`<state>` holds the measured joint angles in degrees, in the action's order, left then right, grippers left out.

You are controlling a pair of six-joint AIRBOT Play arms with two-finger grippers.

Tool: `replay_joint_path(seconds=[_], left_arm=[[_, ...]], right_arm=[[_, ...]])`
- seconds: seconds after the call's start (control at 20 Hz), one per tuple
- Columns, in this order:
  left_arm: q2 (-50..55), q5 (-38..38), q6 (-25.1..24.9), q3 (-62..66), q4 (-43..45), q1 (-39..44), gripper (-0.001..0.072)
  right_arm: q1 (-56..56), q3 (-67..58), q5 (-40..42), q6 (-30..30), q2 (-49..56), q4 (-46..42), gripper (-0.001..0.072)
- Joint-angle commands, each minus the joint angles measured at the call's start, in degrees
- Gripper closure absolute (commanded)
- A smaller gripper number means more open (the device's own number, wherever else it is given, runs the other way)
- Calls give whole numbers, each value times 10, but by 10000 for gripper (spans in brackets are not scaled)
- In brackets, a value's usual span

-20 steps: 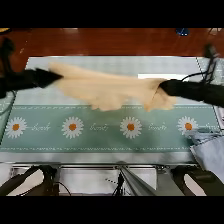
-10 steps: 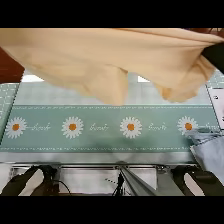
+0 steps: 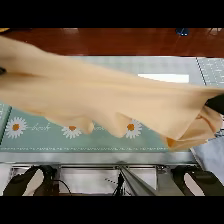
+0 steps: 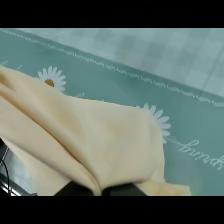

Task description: Fold the shirts.

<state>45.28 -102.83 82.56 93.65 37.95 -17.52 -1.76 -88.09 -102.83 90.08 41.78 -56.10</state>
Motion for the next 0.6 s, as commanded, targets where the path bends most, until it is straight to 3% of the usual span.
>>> replay_joint_path(seconds=[0.0, 0.15, 0.25, 0.45, 0.55], left_arm=[[-31, -26, 18, -113, 33, 16, 679], [-48, 3, 17, -268, 43, 39, 678], [-41, 65, 10, -357, 43, 63, 678], [17, 320, -34, -466, 43, 124, 678], [72, 440, -74, -475, 43, 159, 678]], right_arm=[[1, 70, -35, 3, 8, 1, 677], [1, 206, -35, -46, 37, 0, 677], [1, 271, -17, -106, 86, -12, 677], [1, 286, 131, -206, 208, -44, 676], [1, 286, 227, -223, 253, -40, 676]])
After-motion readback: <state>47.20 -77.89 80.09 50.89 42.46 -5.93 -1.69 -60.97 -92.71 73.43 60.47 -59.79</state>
